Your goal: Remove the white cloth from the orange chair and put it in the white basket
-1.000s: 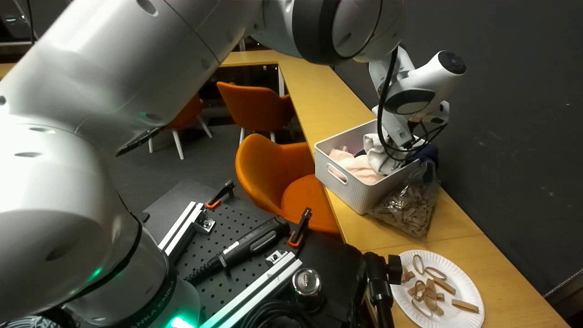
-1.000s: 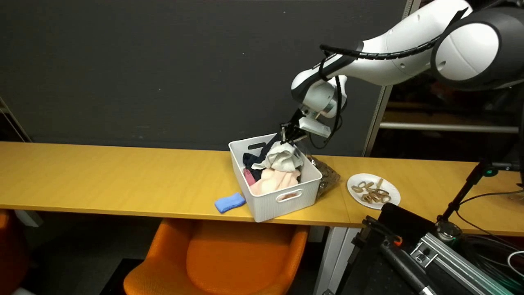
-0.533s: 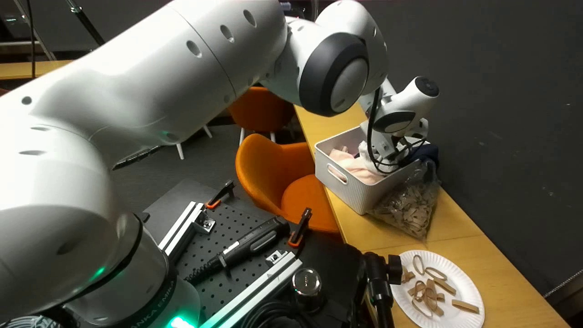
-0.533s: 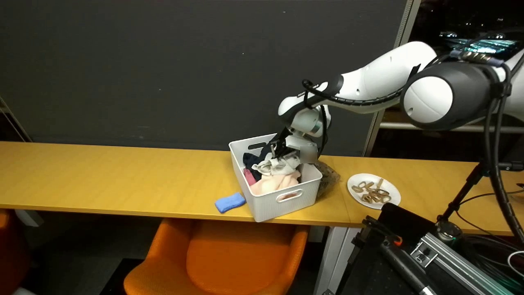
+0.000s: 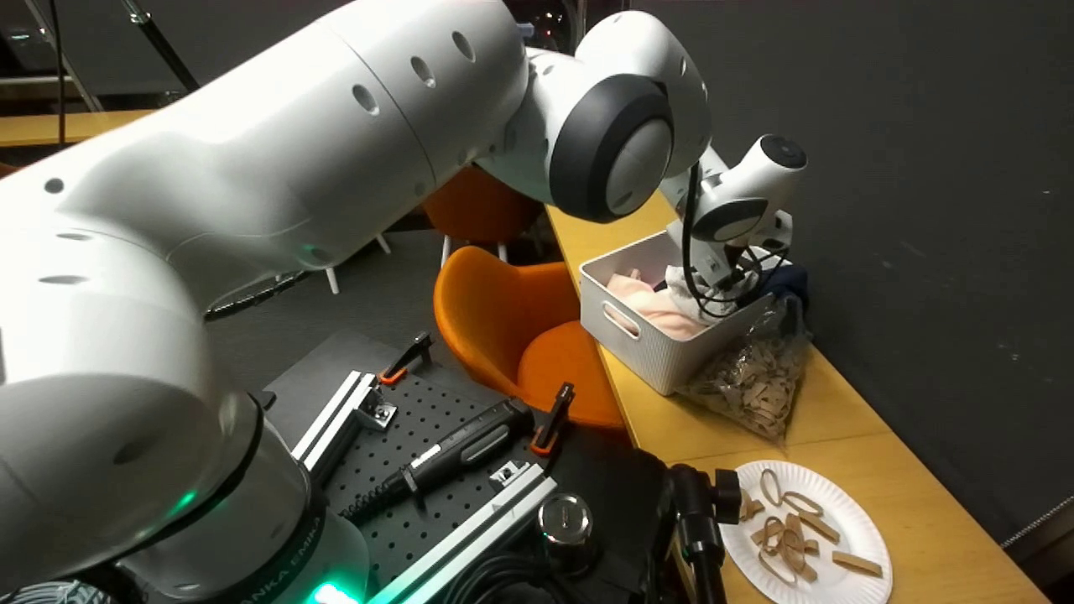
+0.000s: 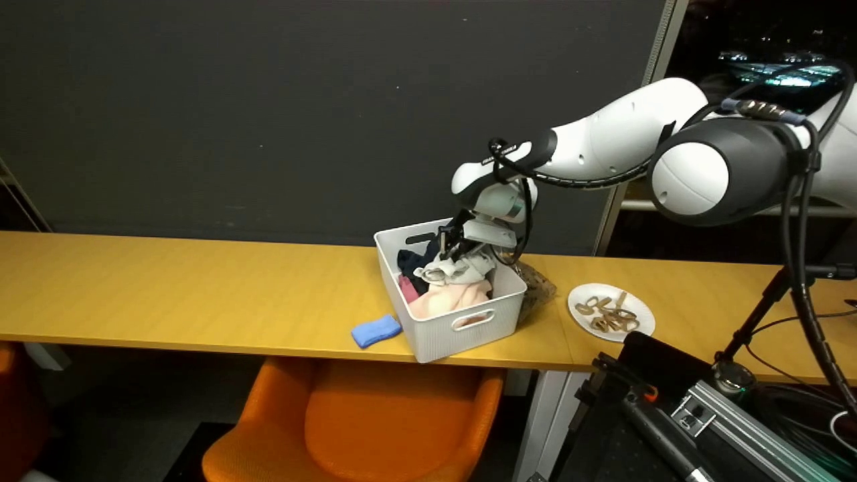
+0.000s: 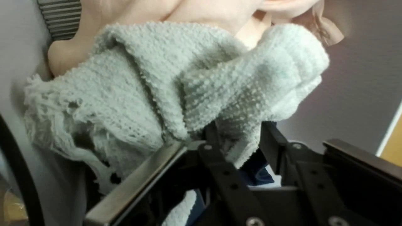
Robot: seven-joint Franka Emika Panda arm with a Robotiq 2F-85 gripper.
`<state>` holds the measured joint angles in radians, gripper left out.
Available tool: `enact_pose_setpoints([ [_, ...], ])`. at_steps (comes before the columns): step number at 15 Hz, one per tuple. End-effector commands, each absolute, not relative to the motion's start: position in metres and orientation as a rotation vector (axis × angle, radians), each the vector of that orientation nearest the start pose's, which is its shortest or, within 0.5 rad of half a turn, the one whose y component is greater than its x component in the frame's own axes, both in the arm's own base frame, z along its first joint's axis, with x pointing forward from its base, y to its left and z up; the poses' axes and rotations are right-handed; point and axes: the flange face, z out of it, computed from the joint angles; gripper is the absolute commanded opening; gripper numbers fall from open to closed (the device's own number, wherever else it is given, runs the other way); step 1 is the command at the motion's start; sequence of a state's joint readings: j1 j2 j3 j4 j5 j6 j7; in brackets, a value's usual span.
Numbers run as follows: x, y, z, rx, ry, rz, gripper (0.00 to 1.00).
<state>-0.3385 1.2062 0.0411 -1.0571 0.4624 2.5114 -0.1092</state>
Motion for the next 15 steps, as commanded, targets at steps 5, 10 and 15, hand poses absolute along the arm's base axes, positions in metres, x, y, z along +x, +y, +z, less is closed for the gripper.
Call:
enact_pose_setpoints([
  [5,0.721,-0.197,0.175,-2.834,0.82,-0.355,0.99],
  [10,0.684,-0.168,0.205,-2.958,0.886,-0.276,1.0],
  [15,0.634,-0.136,0.226,-3.032,0.898,-0.227,1.0],
])
